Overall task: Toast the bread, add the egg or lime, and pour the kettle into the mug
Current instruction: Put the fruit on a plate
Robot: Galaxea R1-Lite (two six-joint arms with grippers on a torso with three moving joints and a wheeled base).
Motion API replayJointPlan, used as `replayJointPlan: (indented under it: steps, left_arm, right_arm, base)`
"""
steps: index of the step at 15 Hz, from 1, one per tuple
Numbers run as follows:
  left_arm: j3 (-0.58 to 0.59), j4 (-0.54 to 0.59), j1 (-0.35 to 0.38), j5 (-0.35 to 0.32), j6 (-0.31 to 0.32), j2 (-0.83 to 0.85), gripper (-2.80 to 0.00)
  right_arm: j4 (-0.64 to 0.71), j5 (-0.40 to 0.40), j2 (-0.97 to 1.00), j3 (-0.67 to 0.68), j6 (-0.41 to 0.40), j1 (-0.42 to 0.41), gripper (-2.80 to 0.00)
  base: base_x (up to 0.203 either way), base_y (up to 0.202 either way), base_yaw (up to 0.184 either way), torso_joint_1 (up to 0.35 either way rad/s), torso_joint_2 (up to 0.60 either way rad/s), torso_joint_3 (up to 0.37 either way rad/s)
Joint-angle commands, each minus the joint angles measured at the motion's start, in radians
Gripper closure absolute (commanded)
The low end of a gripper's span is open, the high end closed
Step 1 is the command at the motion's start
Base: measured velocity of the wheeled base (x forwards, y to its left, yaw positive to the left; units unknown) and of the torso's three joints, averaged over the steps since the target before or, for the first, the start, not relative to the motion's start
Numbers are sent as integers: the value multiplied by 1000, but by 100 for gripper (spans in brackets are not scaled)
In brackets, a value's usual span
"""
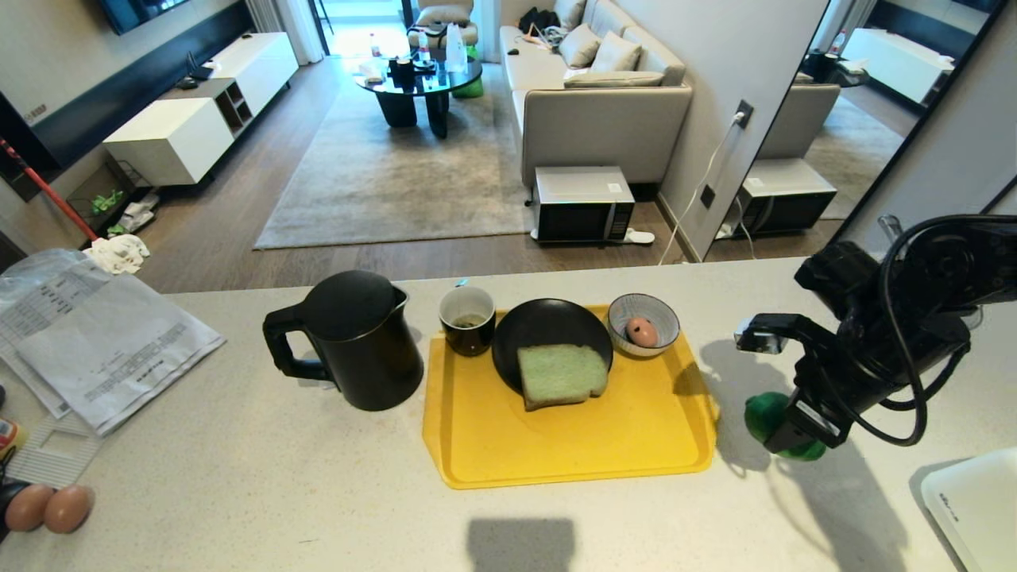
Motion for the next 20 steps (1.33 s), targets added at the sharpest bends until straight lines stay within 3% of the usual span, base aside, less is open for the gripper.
replayJointPlan:
  steps: [1, 8, 12, 20]
  left_arm:
    - [14, -1, 0, 0, 0, -2, 0]
    - [14, -1, 0, 0, 0, -2, 0]
    - [14, -1, 0, 0, 0, -2, 0]
    - [14, -1, 0, 0, 0, -2, 0]
  right_arm:
    - [5, -5, 39, -25, 4, 34, 0]
    - [1, -116, 146, -114, 37, 103, 0]
    - [-88, -131, 200, -123, 41, 140, 0]
    - [-97, -159, 243, -154, 89, 224, 0]
  base:
    - [0, 0, 0, 0, 0, 0]
    - [0, 0, 0, 0, 0, 0]
    - [0, 0, 0, 0, 0, 0]
    - [0, 0, 0, 0, 0, 0]
